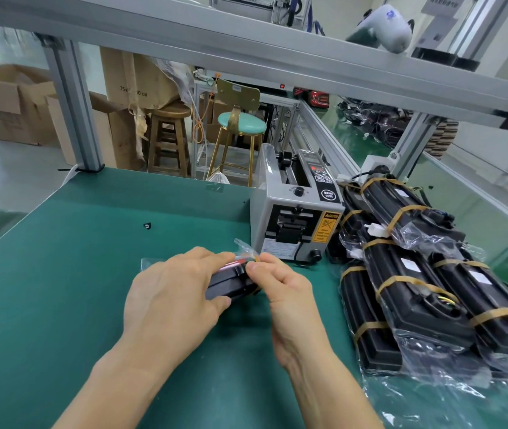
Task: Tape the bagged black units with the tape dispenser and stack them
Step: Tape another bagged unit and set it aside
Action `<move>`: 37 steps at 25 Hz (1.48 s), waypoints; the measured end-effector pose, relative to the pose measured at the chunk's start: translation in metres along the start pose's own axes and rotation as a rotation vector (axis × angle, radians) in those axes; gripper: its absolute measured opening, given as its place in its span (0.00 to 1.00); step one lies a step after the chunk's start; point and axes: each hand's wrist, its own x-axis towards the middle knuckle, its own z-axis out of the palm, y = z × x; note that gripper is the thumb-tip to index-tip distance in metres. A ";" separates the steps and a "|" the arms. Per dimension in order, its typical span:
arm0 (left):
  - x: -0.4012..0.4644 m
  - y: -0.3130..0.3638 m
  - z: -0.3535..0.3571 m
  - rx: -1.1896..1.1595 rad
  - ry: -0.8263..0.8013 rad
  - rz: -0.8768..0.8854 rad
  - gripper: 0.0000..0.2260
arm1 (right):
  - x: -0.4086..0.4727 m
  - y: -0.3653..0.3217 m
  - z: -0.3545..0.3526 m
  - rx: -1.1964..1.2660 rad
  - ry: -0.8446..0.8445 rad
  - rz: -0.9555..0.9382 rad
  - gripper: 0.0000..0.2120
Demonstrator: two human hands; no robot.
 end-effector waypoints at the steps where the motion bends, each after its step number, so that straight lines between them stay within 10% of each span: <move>1: 0.000 0.000 0.000 -0.003 0.001 -0.002 0.24 | 0.000 0.000 0.001 -0.005 0.004 -0.003 0.06; 26: -0.002 0.001 0.001 -0.009 0.040 0.008 0.22 | 0.000 0.019 0.012 -0.160 0.270 -0.145 0.07; 37: -0.003 0.002 -0.001 -0.033 0.036 0.001 0.22 | -0.007 0.018 0.002 -0.032 0.094 -0.163 0.10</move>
